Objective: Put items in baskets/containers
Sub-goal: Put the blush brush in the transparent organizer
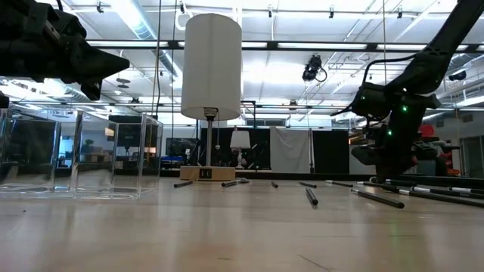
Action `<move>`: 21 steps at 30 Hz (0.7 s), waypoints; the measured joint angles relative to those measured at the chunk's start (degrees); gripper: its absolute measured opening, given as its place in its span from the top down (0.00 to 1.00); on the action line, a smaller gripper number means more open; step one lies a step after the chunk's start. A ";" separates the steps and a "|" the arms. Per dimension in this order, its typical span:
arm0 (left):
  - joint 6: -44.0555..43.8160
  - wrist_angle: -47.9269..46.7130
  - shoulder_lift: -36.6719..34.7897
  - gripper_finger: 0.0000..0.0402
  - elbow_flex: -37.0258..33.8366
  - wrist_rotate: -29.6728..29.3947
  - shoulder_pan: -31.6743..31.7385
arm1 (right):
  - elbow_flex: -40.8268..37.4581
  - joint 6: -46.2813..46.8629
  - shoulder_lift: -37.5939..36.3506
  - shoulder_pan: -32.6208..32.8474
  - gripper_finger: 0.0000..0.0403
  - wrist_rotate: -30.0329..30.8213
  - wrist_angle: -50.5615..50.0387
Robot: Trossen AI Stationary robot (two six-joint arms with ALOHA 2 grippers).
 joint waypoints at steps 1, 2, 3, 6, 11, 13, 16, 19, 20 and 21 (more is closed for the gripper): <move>-0.01 0.01 0.00 0.97 0.00 0.00 -0.01 | -0.29 -0.05 0.09 -0.14 0.85 -0.64 0.86; -0.01 0.03 0.00 0.97 0.00 0.00 -0.02 | -0.70 -0.08 0.14 -0.19 0.87 -0.70 1.83; 0.00 0.01 0.00 0.97 0.00 0.00 -0.02 | -1.21 -0.17 0.15 -0.25 0.89 -0.43 2.63; -0.01 0.01 0.00 0.97 0.00 0.00 0.00 | -2.46 -0.08 0.11 -0.19 0.92 0.57 4.73; 0.00 0.02 0.00 0.97 0.00 0.01 -0.01 | -2.93 -0.27 0.20 1.15 0.92 1.94 6.17; 0.00 0.00 0.00 0.97 -0.01 0.00 -0.01 | -3.00 -0.56 0.18 1.30 0.92 2.01 6.36; 0.00 0.00 0.00 0.97 0.00 0.00 0.00 | -3.02 -1.24 0.17 1.48 0.92 2.36 6.41; 0.00 0.00 0.00 0.97 0.00 0.00 0.00 | -3.16 -2.02 0.00 2.01 0.92 2.99 6.59; 0.00 0.01 0.00 0.97 0.00 0.00 -0.02 | -3.27 -2.11 -0.33 2.32 0.92 3.19 6.59; 0.00 0.02 0.00 0.97 0.00 0.00 0.00 | -3.44 -2.44 -0.86 2.54 0.92 3.13 6.49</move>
